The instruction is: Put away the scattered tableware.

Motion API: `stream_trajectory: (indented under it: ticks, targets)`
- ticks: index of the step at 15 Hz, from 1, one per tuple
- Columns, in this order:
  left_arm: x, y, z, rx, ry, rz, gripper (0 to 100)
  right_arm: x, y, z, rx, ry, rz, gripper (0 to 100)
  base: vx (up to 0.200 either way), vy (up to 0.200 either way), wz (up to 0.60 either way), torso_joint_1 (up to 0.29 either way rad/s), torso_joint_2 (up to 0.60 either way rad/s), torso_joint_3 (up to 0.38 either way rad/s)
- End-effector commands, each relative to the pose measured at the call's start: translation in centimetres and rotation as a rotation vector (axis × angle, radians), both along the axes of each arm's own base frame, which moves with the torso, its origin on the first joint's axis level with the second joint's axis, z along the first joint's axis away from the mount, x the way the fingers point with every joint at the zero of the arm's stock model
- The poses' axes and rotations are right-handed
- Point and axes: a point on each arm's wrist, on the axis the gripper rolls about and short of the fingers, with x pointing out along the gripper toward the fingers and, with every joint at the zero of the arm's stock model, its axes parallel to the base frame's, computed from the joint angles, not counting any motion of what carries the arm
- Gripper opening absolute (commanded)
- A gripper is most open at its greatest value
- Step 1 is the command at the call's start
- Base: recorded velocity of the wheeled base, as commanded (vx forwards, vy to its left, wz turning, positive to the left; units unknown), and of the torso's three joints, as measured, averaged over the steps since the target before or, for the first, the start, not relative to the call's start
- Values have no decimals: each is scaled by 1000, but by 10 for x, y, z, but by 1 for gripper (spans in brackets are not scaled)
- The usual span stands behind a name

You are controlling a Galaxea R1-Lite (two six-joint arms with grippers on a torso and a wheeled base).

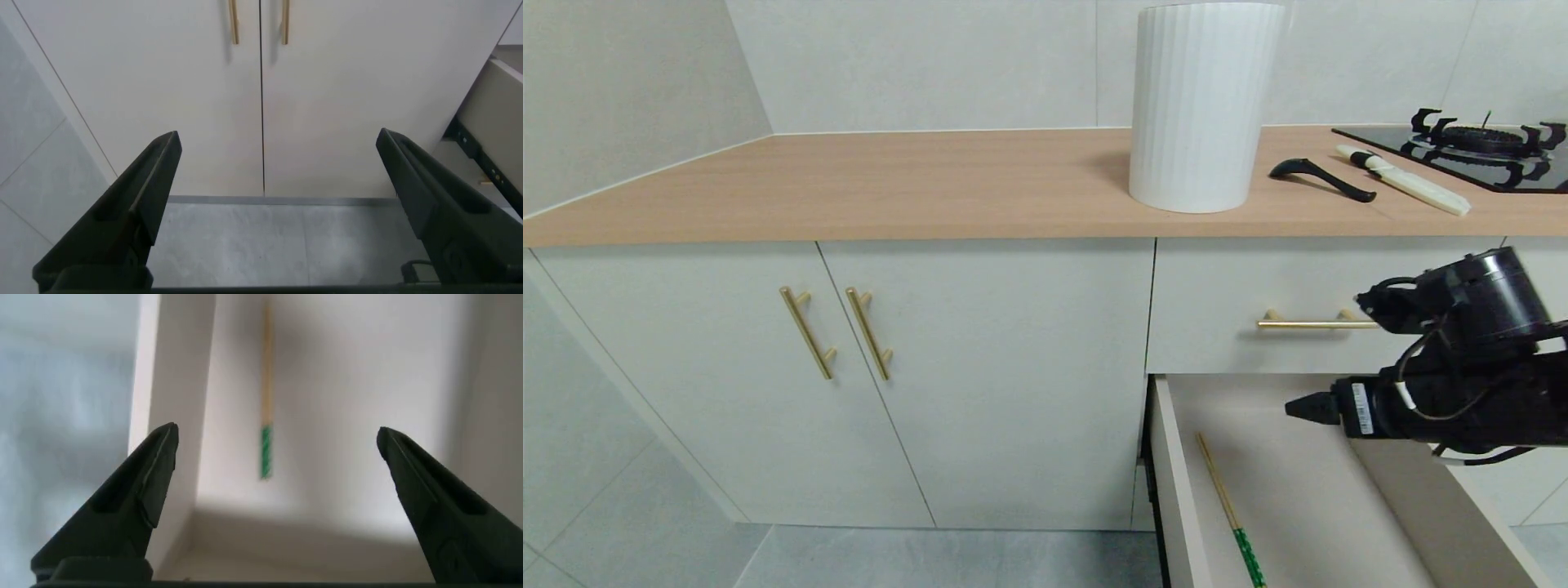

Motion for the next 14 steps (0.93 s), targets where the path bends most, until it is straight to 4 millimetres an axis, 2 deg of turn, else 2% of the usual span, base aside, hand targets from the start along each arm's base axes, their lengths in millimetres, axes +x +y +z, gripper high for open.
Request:
stream_trajectory:
  ticks: [1, 3, 9, 14]
  targets:
    - [0, 0, 0, 0, -1, 0, 100, -19, -21, 30, 5, -129, -49, 100, 0, 0, 0, 0, 0, 0]
    - [0, 0, 0, 0, 2, 0, 100, -24, -27, 38, 10, -162, -67, 100, 0, 0, 0, 0, 0, 0]
    - [0, 0, 0, 0, 1, 0, 100, -24, -27, 37, -8, -165, -60, 100, 0, 0, 0, 4, -15, -6]
    - [0, 0, 0, 0, 2, 0, 100, -25, -27, 38, -8, -167, -60, 100, 0, 0, 0, 93, -314, -282]
